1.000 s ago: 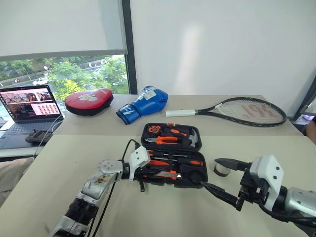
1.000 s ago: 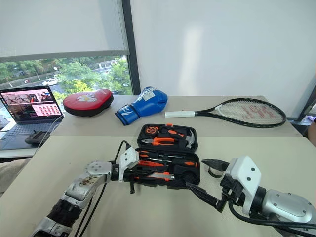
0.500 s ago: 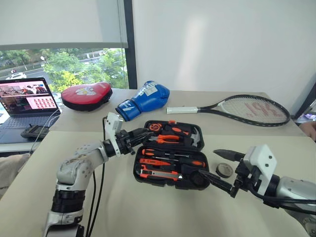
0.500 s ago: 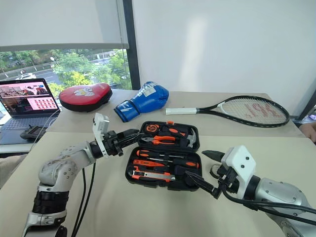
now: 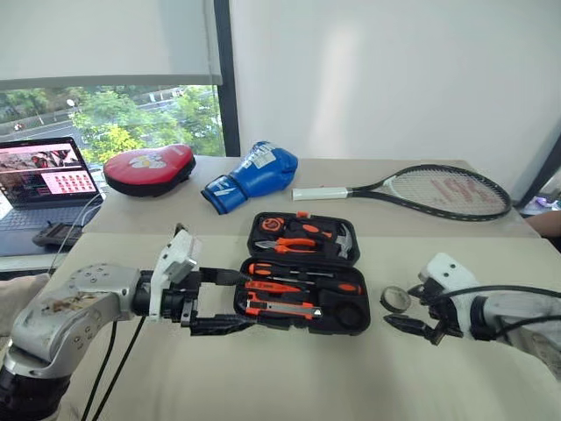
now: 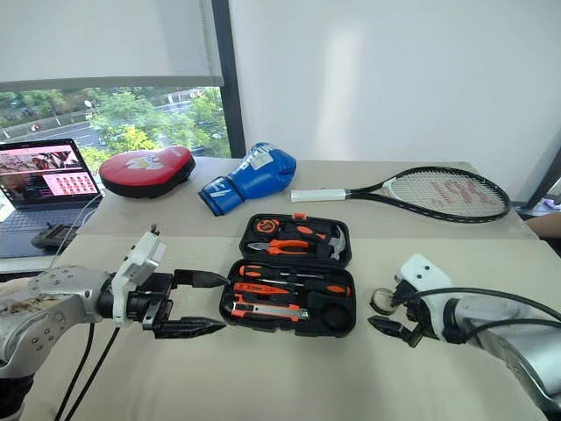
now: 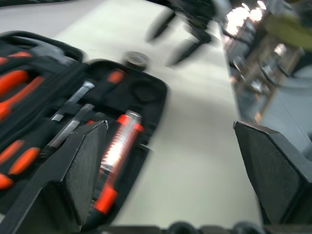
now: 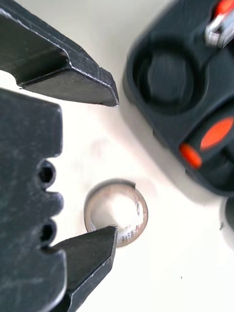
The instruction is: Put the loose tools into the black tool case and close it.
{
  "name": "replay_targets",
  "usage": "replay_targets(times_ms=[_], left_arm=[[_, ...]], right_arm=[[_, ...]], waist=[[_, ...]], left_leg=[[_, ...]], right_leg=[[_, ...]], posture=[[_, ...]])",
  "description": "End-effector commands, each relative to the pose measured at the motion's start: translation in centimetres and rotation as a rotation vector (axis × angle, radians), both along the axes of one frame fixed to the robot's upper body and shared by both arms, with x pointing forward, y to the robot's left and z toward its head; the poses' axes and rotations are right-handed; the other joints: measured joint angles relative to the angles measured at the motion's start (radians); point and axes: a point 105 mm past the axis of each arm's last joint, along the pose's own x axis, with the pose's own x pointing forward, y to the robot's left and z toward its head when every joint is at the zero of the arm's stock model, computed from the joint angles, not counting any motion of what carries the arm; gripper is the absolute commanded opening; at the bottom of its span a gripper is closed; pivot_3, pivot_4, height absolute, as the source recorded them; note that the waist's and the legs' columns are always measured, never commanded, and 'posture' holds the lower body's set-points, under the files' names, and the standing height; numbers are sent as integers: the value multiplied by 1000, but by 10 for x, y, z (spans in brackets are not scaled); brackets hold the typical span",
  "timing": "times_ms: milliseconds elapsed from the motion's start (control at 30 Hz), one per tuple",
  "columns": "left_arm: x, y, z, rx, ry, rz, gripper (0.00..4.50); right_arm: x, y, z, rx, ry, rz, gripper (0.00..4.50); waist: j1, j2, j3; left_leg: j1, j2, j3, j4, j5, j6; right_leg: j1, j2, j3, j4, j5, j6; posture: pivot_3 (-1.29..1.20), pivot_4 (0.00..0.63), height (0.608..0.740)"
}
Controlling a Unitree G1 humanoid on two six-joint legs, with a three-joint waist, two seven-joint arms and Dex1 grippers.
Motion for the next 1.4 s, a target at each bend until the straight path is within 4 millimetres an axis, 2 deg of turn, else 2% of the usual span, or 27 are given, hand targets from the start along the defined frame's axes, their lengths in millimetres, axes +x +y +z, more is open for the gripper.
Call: replay_targets(times_ms=[33, 200, 300, 433, 533, 667, 700, 800, 900, 1000, 1133, 1267, 1400], left_arm=[[-10, -5, 10, -25, -58, -17, 4455], [5, 4, 7, -94, -53, 162, 4455], [13, 10, 4, -96, -70, 236, 4500], [18, 19, 7, -130, -46, 289, 4500], [21, 25, 10, -140, -41, 307, 4500], [12, 46, 3, -90, 5, 271, 4500], [10, 52, -4, -55, 15, 283, 4500], [6, 63, -8, -142, -20, 294, 4500], [-2, 65, -11, -155, 11, 227, 4500], [-2, 63, -6, -171, 10, 210, 4500], [-2, 55, -1, -156, -1, 184, 4500], [-2, 51, 0, -154, -6, 184, 4500], [-2, 49, -1, -160, -5, 186, 4500]], right_arm=[[9, -6, -11, -38, 66, -10, 4500], [27, -6, -16, -18, 80, -10, 4500], [28, -10, -23, -46, 99, 4, 3840], [30, -16, -28, -73, 99, 12, 2436], [30, -17, -23, -69, 86, 22, 1380], [21, -5, 7, -22, 13, 110, 27], [17, 6, 17, 11, -3, 154, 27], [1, 40, 38, 65, -33, 295, 27], [-5, 64, 38, 73, -42, 367, 27], [-9, 83, 31, 76, -22, 415, 27], [-12, 87, 12, 9, 25, 427, 27], [-16, 87, 2, -15, 58, 436, 27], [-16, 80, -13, -56, 99, 413, 27]], waist=[[2, 0, 0], [-3, 0, 0], [-2, 0, 0], [-1, 0, 0], [-2, 0, 0], [-3, 0, 1], [-5, 1, 1], [-12, 4, 3], [-11, 2, 4], [-1, 1, 5], [3, 1, 5], [-3, 1, 5], [-5, 1, 5]], left_leg=[[0, 0, 0, 0, 0, 0], [-2, -1, 0, 0, 0, 0], [-3, 0, 0, 0, 0, 0], [-3, -1, 0, 0, 0, 0], [-3, -1, 0, 0, 0, 0], [-3, 0, 0, 0, 1, -1], [-3, 0, 0, 0, 1, -1], [-2, 1, 1, -1, 1, -2], [-2, 2, 0, -1, 2, -4], [-3, 1, -1, -1, 1, -4], [-3, 0, -2, 0, 1, -3], [-4, 0, -2, 0, 1, -3], [-4, 0, -2, -1, 1, -4]], right_leg=[[0, 1, 0, 0, 0, 0], [-1, 1, 1, 0, 4, 7], [-2, 1, 0, 0, 5, 8], [-1, 1, -1, 0, 5, 8], [-1, 1, -1, 0, 5, 8], [-2, 1, -1, 0, 5, 8], [-3, 1, -2, 1, 5, 8], [-3, 1, -1, 0, 5, 8], [-3, 1, -3, 1, 4, 7], [-3, 0, -5, 1, 4, 5], [-3, -3, -5, 0, 4, 5], [-3, -3, -6, 0, 5, 6], [-3, -1, -6, 0, 5, 6]], posture=[[0, 150, 740], [0, 150, 740], [0, 150, 740], [0, 150, 740], [0, 150, 740], [0, 150, 740], [0, 150, 740], [0, 150, 740], [0, 150, 740], [0, 150, 740], [0, 150, 740], [0, 150, 740], [0, 150, 740]])
